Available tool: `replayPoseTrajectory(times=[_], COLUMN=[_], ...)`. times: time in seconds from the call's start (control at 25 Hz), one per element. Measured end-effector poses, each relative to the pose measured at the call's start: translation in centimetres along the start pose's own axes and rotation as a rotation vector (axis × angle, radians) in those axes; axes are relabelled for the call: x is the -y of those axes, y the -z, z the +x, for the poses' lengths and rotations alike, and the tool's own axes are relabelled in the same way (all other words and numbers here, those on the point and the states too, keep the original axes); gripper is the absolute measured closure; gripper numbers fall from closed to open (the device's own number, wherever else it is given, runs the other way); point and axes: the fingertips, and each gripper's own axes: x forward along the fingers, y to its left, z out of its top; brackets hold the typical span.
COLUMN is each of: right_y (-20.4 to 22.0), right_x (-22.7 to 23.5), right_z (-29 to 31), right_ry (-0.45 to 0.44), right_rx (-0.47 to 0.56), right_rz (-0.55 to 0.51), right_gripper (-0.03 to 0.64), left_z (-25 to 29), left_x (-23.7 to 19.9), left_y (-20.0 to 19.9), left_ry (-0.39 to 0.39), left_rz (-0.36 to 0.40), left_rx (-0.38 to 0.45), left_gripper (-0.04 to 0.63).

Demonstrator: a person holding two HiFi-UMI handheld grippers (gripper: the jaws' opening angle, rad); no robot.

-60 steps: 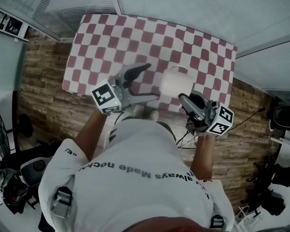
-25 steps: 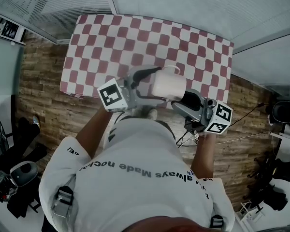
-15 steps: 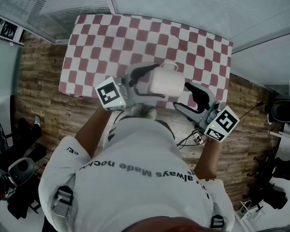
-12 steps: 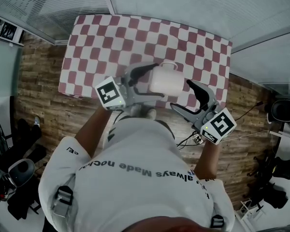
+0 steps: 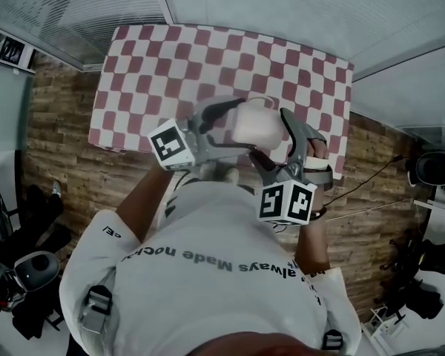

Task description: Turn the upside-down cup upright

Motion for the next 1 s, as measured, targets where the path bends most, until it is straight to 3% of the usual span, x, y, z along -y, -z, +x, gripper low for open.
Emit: replayPoseTrajectory(times=[0.28, 0.44, 0.76, 1.0], right_y=[0.6, 0.4, 0.3, 0.4], right_x=[-0.1, 0.0, -0.3, -0.9], right_z=[1.7, 2.2, 2.4, 2.7], right_ry=[0.067, 0.089, 0.077, 0.037], right_rx=[-0.093, -0.095, -0.058, 0.033], right_rz=[-0.083, -0.091, -0.003, 0.182], right_gripper=[0.103, 0.179, 0.184, 0.184], left_z=[-0.1, -0.4, -0.5, -0.2], left_x=[0.0, -0.1, -0.1, 0.1], left_y=[-0.1, 0.0, -0.4, -0.7], left_ry=[-0.017, -0.028, -0.032, -0.032], left_rz=[0.003, 0.000, 0.016, 0.006], left_rx=[0.000, -0.004, 0.001, -0.004], left_gripper=[0.181, 0.181, 0.183, 0.186])
